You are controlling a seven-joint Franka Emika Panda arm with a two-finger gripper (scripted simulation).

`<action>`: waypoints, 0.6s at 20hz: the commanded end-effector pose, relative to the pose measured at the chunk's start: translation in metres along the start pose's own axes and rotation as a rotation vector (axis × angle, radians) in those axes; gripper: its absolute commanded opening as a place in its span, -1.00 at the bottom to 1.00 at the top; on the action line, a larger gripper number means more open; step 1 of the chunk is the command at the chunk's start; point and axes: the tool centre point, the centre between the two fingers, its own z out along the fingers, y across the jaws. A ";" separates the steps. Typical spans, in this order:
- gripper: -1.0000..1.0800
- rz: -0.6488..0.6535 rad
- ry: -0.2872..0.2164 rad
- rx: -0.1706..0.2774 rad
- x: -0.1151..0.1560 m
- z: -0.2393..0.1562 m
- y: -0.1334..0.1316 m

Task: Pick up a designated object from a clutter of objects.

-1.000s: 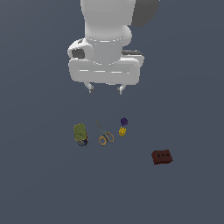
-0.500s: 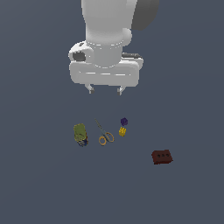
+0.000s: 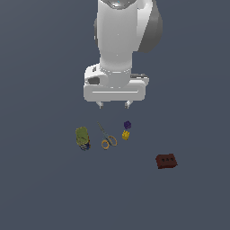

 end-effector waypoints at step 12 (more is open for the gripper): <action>0.92 -0.260 -0.015 0.015 -0.039 0.131 -0.054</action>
